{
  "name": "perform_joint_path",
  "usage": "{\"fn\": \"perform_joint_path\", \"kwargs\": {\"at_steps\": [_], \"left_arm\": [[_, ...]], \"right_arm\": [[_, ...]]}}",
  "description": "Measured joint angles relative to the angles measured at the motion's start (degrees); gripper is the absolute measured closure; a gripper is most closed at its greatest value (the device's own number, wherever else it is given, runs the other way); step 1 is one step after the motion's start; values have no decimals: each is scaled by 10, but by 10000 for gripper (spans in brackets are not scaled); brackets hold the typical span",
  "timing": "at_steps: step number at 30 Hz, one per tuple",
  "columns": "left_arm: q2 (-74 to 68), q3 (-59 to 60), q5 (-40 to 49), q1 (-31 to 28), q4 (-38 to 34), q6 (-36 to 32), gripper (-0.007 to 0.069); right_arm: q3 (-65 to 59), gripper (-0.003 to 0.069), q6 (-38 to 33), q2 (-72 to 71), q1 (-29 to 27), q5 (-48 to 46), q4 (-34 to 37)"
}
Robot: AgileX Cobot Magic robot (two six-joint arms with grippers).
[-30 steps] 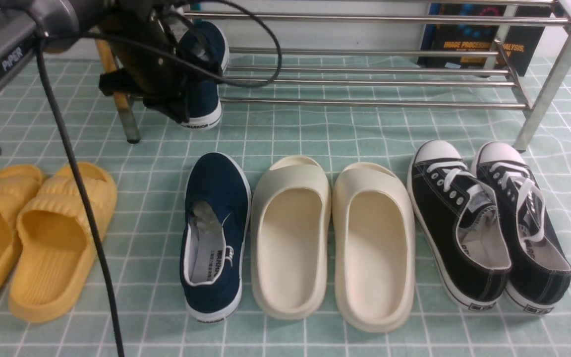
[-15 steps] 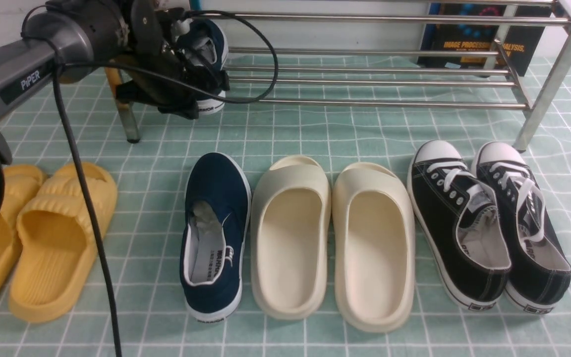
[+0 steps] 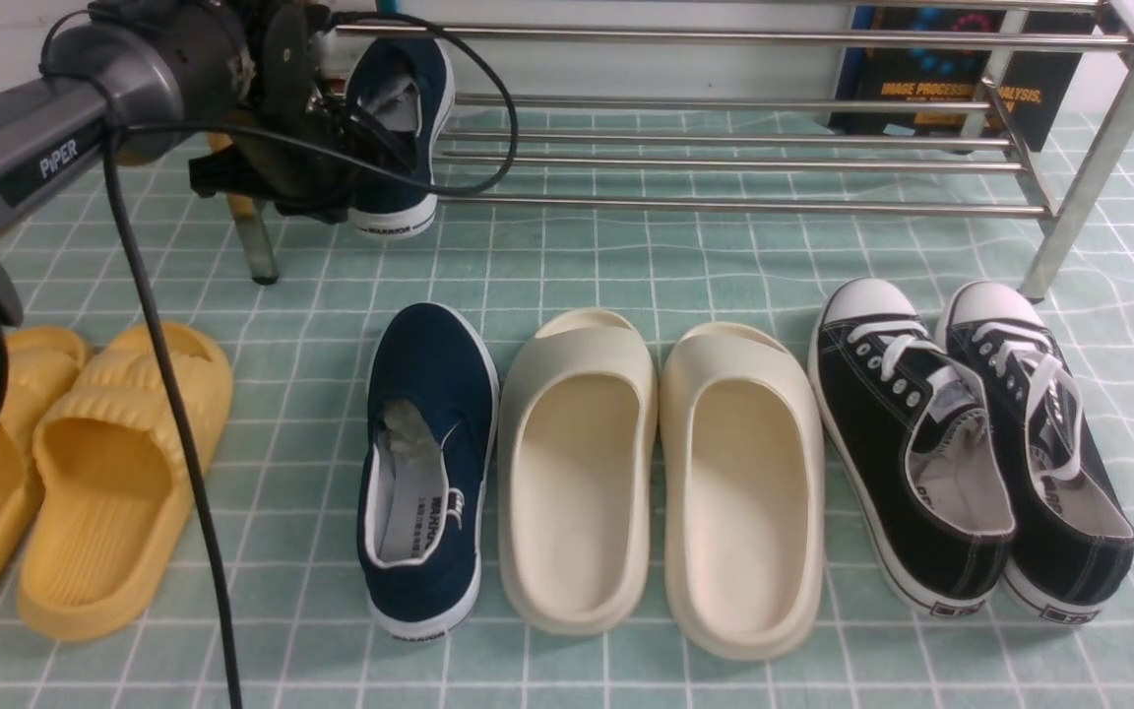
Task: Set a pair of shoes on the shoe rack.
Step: Use the left arm to put a shoe into the shoe rack, then use the left arm to grab the shoe closest to it
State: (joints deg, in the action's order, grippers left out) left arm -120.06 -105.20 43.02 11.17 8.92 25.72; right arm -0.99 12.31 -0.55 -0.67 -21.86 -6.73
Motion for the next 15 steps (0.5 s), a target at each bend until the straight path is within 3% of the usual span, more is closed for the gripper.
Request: {"fn": "perform_joint_path", "kwargs": {"at_steps": [5,6,9,15], "left_arm": [[2,-19,51,0,0,2,456],[11,-39,88,0,0,1,381],[44,-79,152,0,-2,-13,272],[143,-107,265,0,-50,-84,199]], "right_arm": [[0,419,0,0,0,0,0],[0,419,0,0,0,0,0],[0,419,0,0,0,0,0],[0,419,0,0,0,0,0]]}}
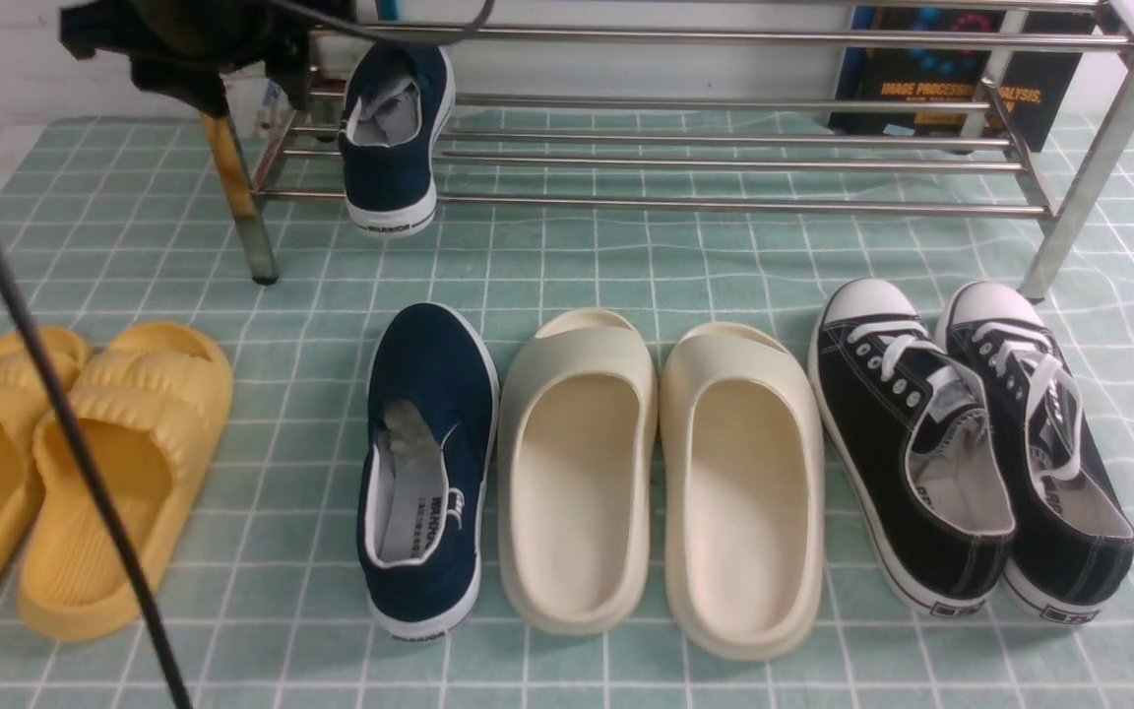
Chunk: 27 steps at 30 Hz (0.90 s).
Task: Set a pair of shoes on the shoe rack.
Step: Use the left arm to grab the shoe closest to it
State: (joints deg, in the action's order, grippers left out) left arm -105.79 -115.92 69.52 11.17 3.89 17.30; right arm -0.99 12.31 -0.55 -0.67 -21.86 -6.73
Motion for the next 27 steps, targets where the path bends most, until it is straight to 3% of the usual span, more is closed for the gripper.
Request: {"fn": "perform_joint_path", "kwargs": {"at_steps": [3,10,15,18,27], "left_arm": [[40,26,13,0,-21,-15,196],[147,258,11,23,-30,1,209],[187,462,-81,101,-39,41,222],[185,527,-140,125,-44,64,223],[152,566,-255,130,-31,112,223]], "right_arm": [[0,419,0,0,0,0,0],[0,419,0,0,0,0,0],[0,419,0,0,0,0,0],[0,419,0,0,0,0,0],[0,419,0,0,0,0,0]]}}
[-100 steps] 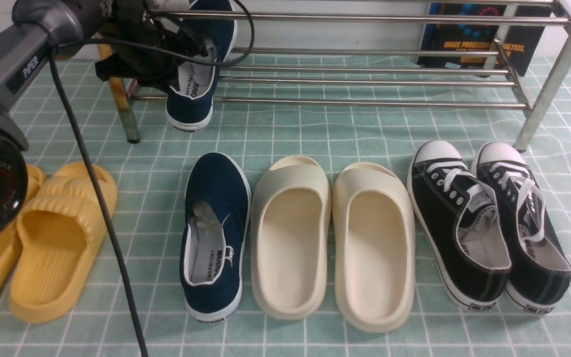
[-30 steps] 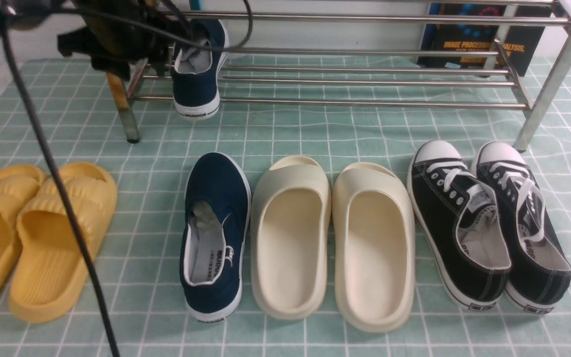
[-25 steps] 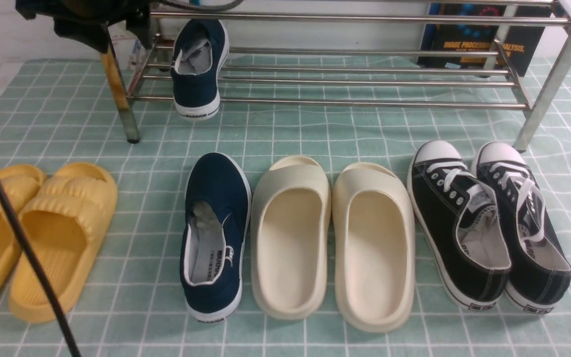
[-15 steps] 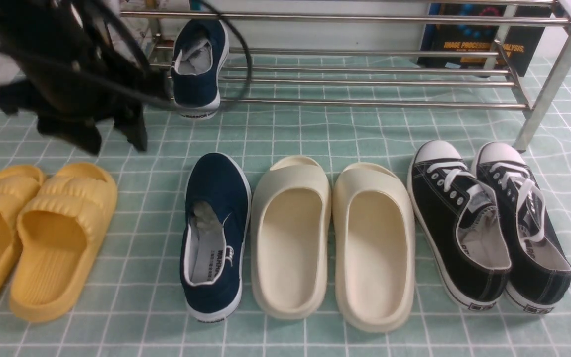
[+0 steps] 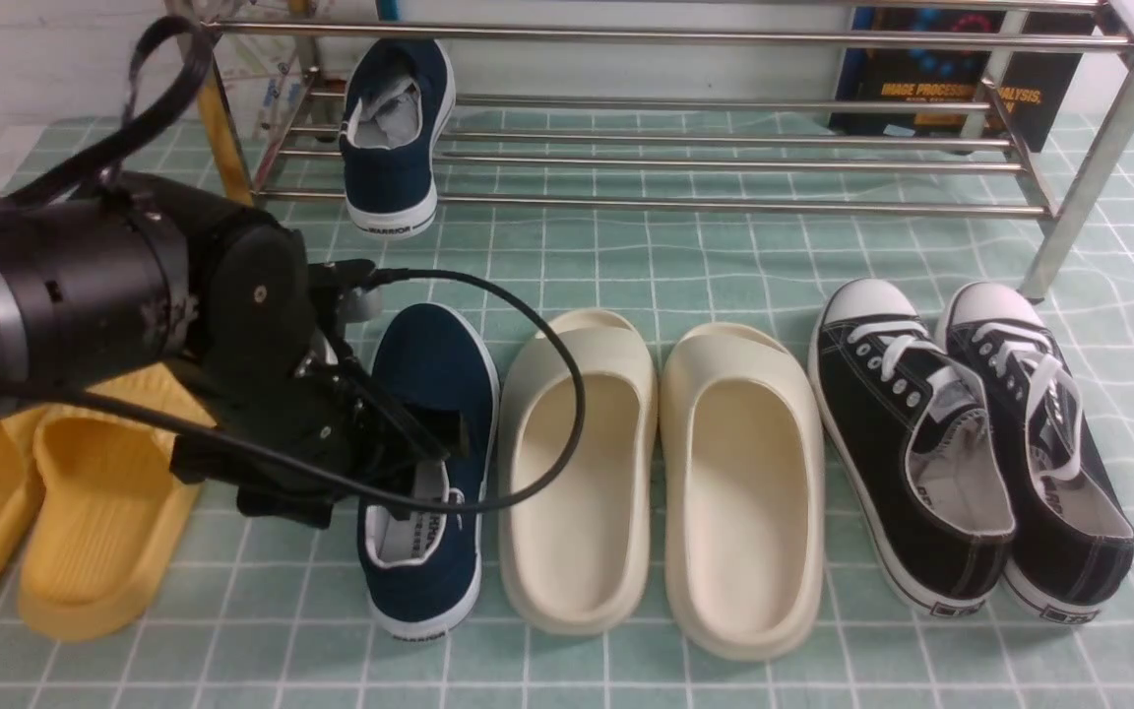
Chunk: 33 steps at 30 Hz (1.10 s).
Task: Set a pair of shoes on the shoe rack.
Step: Use the left arm to grab the shoe closest to it, then use the left arm to put a shoe into the shoe rack
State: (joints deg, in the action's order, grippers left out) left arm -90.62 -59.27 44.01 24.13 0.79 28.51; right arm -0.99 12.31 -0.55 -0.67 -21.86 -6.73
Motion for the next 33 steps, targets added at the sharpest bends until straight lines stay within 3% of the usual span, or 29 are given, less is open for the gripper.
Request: {"fn": "perform_joint_path", "kwargs": {"at_steps": [6,9,18,26,33], "left_arm": [[-42,0,-18,0,-2,0,249],[-60,0,-10,0,-3,0,305],[-40,0,3,0,1,-9,601],[6,-104,99,0,8,-40,619],[-19,-241,103,1,1,-67,619]], "right_arm": [[0,419,0,0,0,0,0],[0,419,0,0,0,0,0],[0,419,0,0,0,0,0],[0,419,0,0,0,0,0],[0,419,0,0,0,0,0]]}}
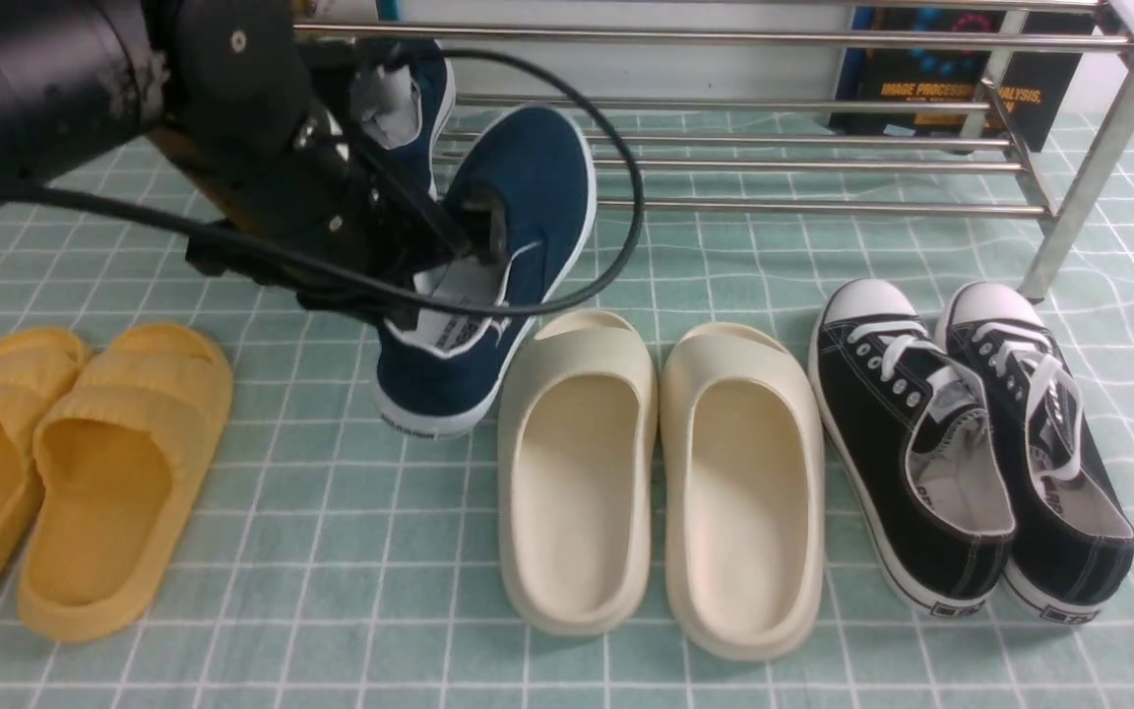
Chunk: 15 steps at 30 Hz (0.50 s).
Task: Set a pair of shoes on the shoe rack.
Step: Use the left arm to put a shoe into the shoe rack
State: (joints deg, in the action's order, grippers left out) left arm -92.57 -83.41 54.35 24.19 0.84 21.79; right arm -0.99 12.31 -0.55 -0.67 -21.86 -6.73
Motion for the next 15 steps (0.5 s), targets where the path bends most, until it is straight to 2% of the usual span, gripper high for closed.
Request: {"fn": "perform_joint_path", "kwargs": {"at_steps": [5,10,15], "left_arm": [[-65,-65,3,-5,-8,3,619],[-154,-137,6,-38,-39,31,619],[-217,-197,-44,-67,-84,37,619]], "right_arm": [[0,419,0,0,0,0,0],[0,419,0,0,0,0,0],[0,419,0,0,0,0,0]]}}
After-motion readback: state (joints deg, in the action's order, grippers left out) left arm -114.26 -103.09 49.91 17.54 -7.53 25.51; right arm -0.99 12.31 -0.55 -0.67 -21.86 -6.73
